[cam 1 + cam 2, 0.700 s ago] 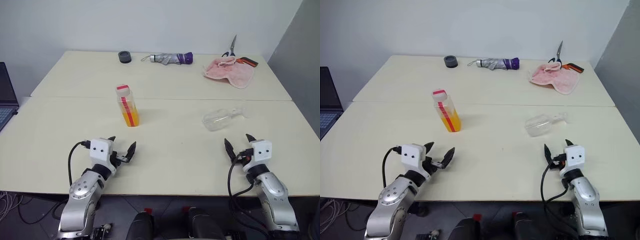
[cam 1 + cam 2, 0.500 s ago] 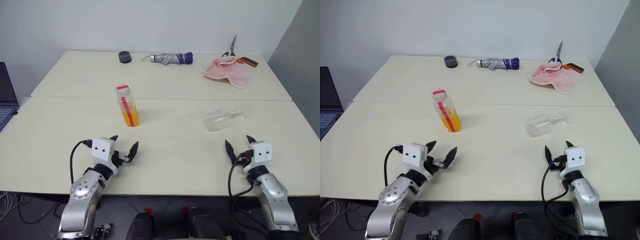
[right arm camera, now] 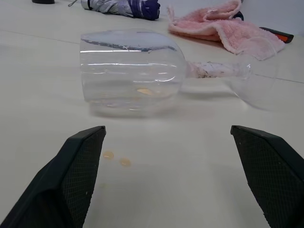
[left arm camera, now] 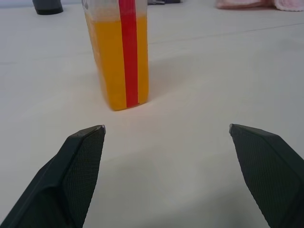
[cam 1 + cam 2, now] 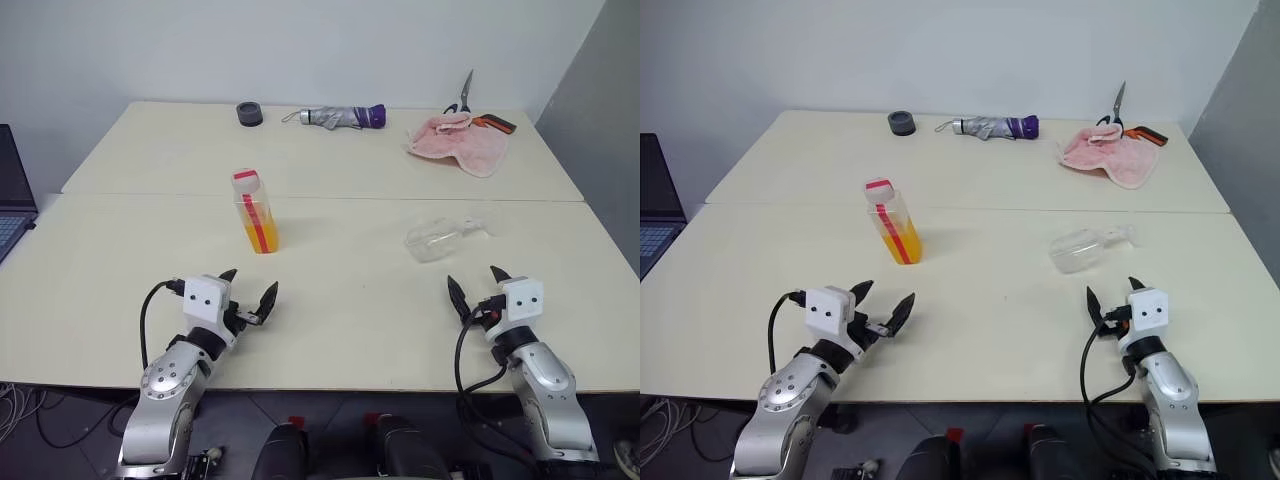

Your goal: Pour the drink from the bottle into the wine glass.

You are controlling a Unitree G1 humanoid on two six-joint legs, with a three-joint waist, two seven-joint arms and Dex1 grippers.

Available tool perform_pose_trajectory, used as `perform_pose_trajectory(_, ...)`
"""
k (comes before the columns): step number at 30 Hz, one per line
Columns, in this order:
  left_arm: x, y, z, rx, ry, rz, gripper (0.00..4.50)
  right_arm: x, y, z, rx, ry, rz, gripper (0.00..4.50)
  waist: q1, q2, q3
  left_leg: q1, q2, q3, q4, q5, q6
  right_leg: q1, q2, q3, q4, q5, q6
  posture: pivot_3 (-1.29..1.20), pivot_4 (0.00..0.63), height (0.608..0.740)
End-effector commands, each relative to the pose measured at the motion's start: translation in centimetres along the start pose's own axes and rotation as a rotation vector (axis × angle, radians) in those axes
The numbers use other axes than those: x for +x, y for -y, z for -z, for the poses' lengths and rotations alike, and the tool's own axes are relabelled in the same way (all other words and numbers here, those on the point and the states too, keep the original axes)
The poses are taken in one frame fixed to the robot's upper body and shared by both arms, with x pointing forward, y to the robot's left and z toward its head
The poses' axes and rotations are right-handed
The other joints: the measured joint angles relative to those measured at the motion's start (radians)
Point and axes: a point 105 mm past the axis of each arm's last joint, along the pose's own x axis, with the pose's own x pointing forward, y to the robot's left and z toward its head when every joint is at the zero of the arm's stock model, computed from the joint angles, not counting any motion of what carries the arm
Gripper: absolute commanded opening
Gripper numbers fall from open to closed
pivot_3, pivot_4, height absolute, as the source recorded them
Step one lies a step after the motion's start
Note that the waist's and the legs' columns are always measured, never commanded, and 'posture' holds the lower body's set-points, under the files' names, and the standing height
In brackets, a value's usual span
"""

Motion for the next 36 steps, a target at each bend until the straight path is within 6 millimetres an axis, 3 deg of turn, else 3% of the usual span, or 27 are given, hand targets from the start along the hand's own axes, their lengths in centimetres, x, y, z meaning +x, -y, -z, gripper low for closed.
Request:
perform_pose_trajectory(1, -0.2, -0.5, -1.7, 0.013, 0.077, -0.017, 4.48, 0.1, 0.1, -1.3, -0.016, 0.048, -0.004, 4.5, 0.0, 0.0, 0.0, 0.0, 0.0, 0.0, 0.0, 0.0, 0.0, 0.0, 0.0, 0.0, 0.0, 0.0, 0.0, 0.0, 0.15, 0.74)
perform_pose_trajectory(12, 0.1, -1.2, -1.6, 0.05, 0.08, -0.079, 4.48, 0.1, -0.6, -1.4, -0.045, 0.07, -0.111, 4.5, 0.0, 0.0, 0.0, 0.0, 0.0, 0.0, 0.0, 0.0, 0.0, 0.0, 0.0, 0.0, 0.0, 0.0, 0.0, 0.0, 0.15, 0.74)
perform_pose_trajectory(17, 0.5, -1.6, -1.9, 0.062, 0.086, -0.111, 4.48, -0.2, -3.1, -2.8, -0.027, 0.098, -0.326, 4.5, 0.0, 0.0, 0.0, 0.0, 0.0, 0.0, 0.0, 0.0, 0.0, 0.0, 0.001, 0.0, 0.0, 0.0, 0.0, 0.0, 0.15, 0.74)
perform_pose_trajectory(22, 1.5, -2.1, -2.8, 0.047, 0.106, -0.15, 4.48, -1.3, -6.7, -6.3, 0.016, 0.104, -0.654, 4.5, 0.001, 0.0, 0.001, 0.0, 0.0, 0.0, 0.001, 0.0, 0.0, 0.0, 0.0, -0.001, 0.0, 0.0, 0.0, 0.0, 0.15, 0.74)
perform_pose_trajectory(27, 2.6, -1.6, -4.1, 0.048, 0.133, -0.147, 4.48, -1.0, -7.2, -8.1, 0.004, 0.089, -0.75, 4.5, 0.001, -0.001, 0.001, -0.001, 0.0, -0.001, 0.001, 0.0, 0.0, 0.0, 0.001, -0.001, 0.0, 0.0, 0.0, 0.0, 0.15, 0.74)
perform_pose_trajectory(36, 4.3, -1.3, -6.5, 0.08, 0.203, -0.207, 4.48, -1.4, -7.6, -8.3, 0.002, 0.046, -0.861, 4.5, 0.003, -0.002, 0.001, -0.002, -0.001, -0.002, 0.001, 0.0, 0.0, 0.0, 0.001, -0.002, -0.001, 0.001, -0.002, 0.0, 0.15, 0.74)
